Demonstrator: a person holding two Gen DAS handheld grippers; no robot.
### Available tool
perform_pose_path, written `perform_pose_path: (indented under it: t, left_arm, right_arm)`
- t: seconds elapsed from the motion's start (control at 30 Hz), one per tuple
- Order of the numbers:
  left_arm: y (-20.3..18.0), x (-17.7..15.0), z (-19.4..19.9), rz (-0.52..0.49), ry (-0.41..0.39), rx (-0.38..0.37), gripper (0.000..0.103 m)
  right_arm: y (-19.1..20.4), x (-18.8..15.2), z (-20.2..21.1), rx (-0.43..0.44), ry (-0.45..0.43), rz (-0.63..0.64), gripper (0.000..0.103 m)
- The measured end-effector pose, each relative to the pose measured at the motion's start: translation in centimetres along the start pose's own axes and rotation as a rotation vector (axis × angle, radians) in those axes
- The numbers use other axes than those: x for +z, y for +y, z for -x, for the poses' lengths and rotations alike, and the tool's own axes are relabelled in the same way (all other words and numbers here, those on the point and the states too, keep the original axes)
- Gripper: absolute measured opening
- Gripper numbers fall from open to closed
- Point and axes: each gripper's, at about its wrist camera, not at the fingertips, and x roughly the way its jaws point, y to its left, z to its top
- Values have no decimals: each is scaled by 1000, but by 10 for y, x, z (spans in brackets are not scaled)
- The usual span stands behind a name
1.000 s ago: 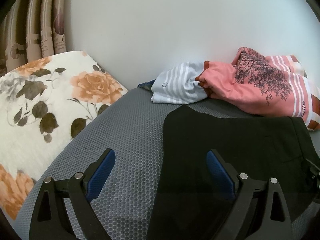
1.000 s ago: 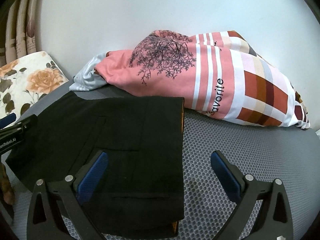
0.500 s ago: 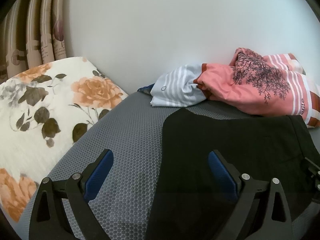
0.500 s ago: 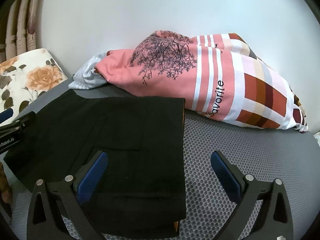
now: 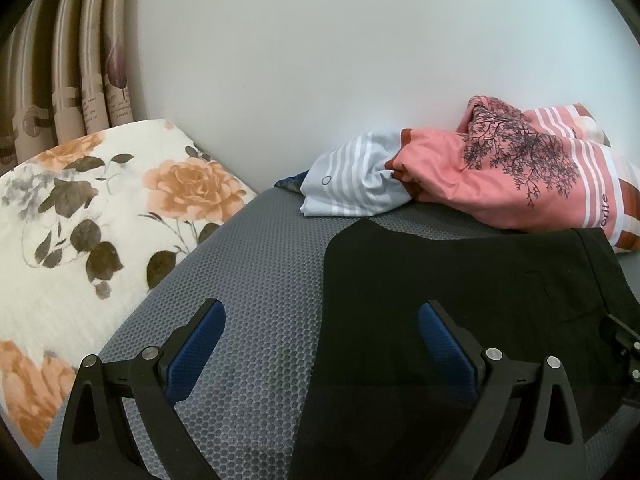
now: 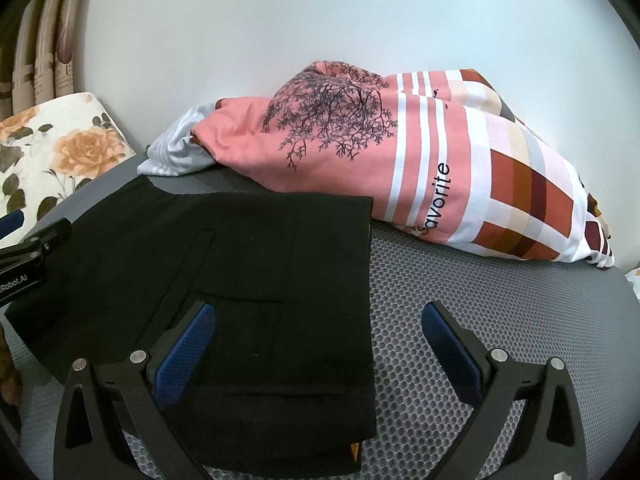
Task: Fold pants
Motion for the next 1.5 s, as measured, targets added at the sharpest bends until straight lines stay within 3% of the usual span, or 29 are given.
perform_pose_path:
  t: [1.5]
  left_arm:
    - [-3, 1, 2, -6, -2, 0, 100]
  right_arm:
    - [5, 0, -2, -6, 12, 14, 102]
